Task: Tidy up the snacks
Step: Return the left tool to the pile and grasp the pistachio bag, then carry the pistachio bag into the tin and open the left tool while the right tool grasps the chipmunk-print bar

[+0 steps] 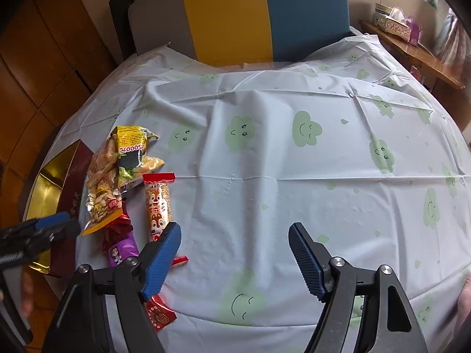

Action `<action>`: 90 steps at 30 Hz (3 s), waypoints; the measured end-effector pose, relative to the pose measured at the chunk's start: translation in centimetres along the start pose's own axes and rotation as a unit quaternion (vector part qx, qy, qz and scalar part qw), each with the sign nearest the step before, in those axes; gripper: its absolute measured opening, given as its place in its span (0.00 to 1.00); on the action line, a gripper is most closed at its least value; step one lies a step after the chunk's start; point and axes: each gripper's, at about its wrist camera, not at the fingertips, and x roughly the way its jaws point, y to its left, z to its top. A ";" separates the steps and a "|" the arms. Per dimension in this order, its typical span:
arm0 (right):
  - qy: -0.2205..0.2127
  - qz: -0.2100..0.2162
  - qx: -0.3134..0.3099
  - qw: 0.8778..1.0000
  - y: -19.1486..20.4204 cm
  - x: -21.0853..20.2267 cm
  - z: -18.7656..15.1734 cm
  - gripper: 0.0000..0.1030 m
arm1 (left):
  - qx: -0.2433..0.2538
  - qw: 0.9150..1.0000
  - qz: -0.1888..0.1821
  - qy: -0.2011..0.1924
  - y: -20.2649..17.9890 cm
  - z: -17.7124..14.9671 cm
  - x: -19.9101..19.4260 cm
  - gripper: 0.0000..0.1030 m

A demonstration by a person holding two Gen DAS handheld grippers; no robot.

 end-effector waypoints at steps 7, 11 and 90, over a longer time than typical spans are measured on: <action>-0.002 0.007 -0.012 1.000 0.7 -0.3 0.0 0.76 | -0.051 0.998 0.015 0.029 1.4 2.6 3.8 0.79; -0.002 0.008 -0.017 1.000 0.9 -0.2 0.0 0.76 | -0.058 0.997 0.003 0.043 1.5 3.1 5.7 0.75; 0.099 -0.020 -0.225 0.969 8.4 6.3 -5.5 0.32 | -0.031 0.990 -0.025 -0.136 12.3 -5.2 -10.7 0.26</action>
